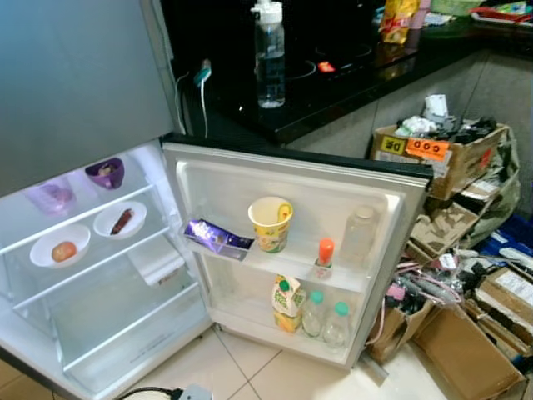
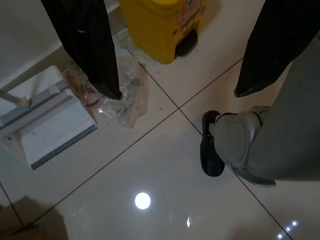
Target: Restocking fridge
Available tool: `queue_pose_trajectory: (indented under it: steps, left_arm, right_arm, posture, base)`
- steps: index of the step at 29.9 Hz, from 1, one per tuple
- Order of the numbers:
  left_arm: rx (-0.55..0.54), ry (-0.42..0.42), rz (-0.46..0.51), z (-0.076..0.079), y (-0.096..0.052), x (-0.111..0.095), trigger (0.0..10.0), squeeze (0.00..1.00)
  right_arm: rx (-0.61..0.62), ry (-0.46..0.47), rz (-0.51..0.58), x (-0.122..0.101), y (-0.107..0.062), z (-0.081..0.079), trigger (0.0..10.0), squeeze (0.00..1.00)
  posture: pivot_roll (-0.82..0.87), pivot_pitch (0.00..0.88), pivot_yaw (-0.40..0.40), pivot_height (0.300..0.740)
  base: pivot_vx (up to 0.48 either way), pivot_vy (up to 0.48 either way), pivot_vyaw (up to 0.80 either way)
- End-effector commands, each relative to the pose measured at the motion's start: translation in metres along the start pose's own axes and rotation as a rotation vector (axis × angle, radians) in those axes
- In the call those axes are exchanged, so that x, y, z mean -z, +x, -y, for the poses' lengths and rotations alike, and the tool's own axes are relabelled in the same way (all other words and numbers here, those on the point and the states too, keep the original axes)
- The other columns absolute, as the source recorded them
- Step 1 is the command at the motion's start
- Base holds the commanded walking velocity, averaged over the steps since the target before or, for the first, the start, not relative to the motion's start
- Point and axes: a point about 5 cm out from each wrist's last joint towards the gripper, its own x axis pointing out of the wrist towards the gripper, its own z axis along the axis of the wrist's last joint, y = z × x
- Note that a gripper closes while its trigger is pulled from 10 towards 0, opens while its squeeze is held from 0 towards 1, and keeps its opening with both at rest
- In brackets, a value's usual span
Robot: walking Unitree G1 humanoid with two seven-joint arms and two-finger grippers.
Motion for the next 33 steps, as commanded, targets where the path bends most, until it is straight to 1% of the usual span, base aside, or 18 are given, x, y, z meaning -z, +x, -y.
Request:
queue_pose_trajectory:
  steps: [1, 5, 21, 26, 30, 33]
  left_arm:
    - [0.021, 0.000, -0.014, 0.0032, -0.0002, 0.0042, 10.0, 0.00]
    - [0.044, -0.002, -0.017, 0.0050, 0.0001, 0.0039, 10.0, 0.00]
    - [0.039, -0.005, -0.003, 0.0044, 0.0006, 0.0004, 10.0, 0.00]
    - [0.016, -0.011, -0.010, 0.0021, 0.0003, 0.0013, 10.0, 0.00]
    - [0.022, -0.012, -0.006, 0.0022, 0.0001, 0.0015, 10.0, 0.00]
    - [0.015, -0.007, -0.011, 0.0017, -0.0001, 0.0024, 10.0, 0.00]
  right_arm:
    - [-0.004, 0.000, -0.002, 0.0007, 0.0002, -0.0026, 10.0, 0.00]
    - [-0.005, 0.000, -0.003, 0.0007, 0.0003, -0.0031, 10.0, 0.00]
    - [-0.006, 0.004, -0.005, 0.0012, 0.0004, -0.0042, 10.0, 0.00]
    - [-0.007, 0.001, -0.007, 0.0020, 0.0004, -0.0045, 10.0, 0.00]
    - [-0.007, -0.005, -0.007, 0.0024, 0.0002, -0.0041, 10.0, 0.00]
    - [-0.014, -0.018, 0.012, 0.0006, 0.0001, -0.0035, 10.0, 0.00]
  posture:
    - [-0.05, 0.000, -0.007, 0.740]
    - [-0.05, 0.000, -0.005, 0.740]
    - [-0.05, 0.000, -0.001, 0.740]
    - [-0.05, 0.000, 0.001, 0.740]
    - [-0.05, 0.000, 0.000, 0.740]
    - [-0.05, 0.000, -0.002, 0.740]
  base:
    - [0.000, 0.000, 0.00]
    - [0.000, -0.442, 0.00]
    - [0.000, -0.443, 0.00]
    - [0.000, 0.000, 0.00]
    - [0.000, 0.000, 0.00]
    - [0.000, 0.000, 0.00]
